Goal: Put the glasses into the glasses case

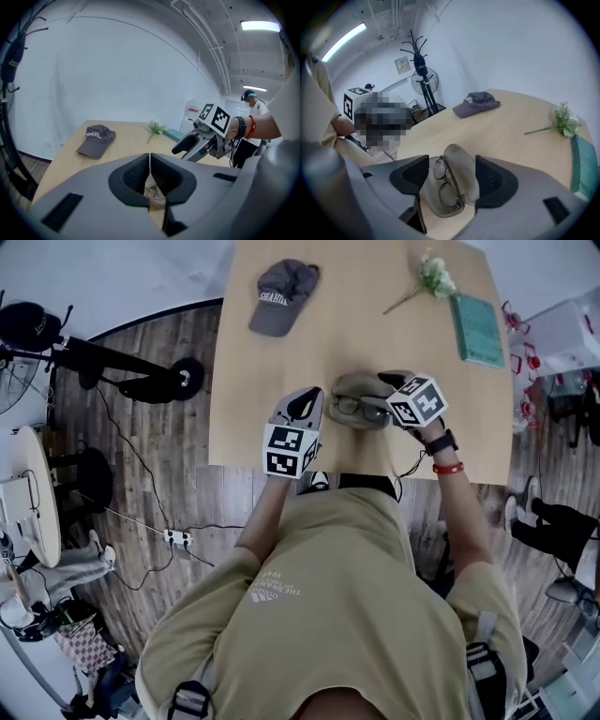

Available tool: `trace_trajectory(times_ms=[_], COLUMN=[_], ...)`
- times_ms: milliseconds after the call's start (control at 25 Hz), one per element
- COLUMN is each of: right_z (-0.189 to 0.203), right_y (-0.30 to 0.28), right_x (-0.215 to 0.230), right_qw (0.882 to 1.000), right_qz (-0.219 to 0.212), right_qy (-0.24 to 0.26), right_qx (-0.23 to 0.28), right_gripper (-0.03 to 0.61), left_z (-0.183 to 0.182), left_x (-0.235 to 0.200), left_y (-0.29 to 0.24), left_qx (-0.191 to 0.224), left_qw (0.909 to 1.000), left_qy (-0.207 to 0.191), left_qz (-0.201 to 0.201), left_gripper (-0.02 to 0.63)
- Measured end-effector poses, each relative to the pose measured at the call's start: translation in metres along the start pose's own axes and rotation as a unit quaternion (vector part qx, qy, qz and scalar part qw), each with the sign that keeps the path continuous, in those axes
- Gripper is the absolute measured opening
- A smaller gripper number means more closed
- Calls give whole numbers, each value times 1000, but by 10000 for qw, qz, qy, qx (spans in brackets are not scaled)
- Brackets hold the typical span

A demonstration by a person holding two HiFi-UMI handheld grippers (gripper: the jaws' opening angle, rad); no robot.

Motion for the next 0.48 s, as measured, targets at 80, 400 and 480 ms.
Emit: trace_trajectory(times_ms=[80, 400, 480], right_z=[-2, -12, -15], right_y=[15, 71, 84], right_x=[-1, -18, -26], right_qw=[9990, 9782, 9697], right_qz=[260, 1282, 1501], right_qy=[-184, -636, -674], right_qx=[310, 1503, 1806], right_gripper=[327, 304, 289], left_z=[-8, -44, -53], left_x=[3, 12, 16], left_y=[4, 14, 16], left_qx=[73, 455, 560], left_qw=[9999, 9983, 9976], left_qy=[-93, -365, -406], left_qz=[13, 53, 73], left_gripper=[28, 28, 28])
Point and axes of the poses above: the fingertips, and each gripper's own axes: y backward along the fingers, x to its right, z out of its underside, the point moved 7 cm from there along y, backward along the fingers, and after that the axes turned 1 degree about -x, right-handed, at the moved point
